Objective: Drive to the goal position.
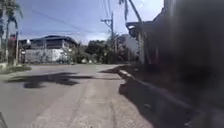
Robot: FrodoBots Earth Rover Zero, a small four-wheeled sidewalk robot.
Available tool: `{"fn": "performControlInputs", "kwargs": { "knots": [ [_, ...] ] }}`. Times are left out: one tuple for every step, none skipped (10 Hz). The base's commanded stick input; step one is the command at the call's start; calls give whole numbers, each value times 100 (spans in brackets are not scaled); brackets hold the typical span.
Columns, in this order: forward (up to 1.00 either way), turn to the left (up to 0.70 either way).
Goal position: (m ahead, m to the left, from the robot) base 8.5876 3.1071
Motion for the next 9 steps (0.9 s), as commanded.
{"fn": "performControlInputs", "kwargs": {
  "knots": [
    [100, 40],
    [100, 17],
    [100, 0],
    [100, 0],
    [100, 0],
    [100, 0],
    [100, 0],
    [100, 0],
    [100, 0]
  ]
}}
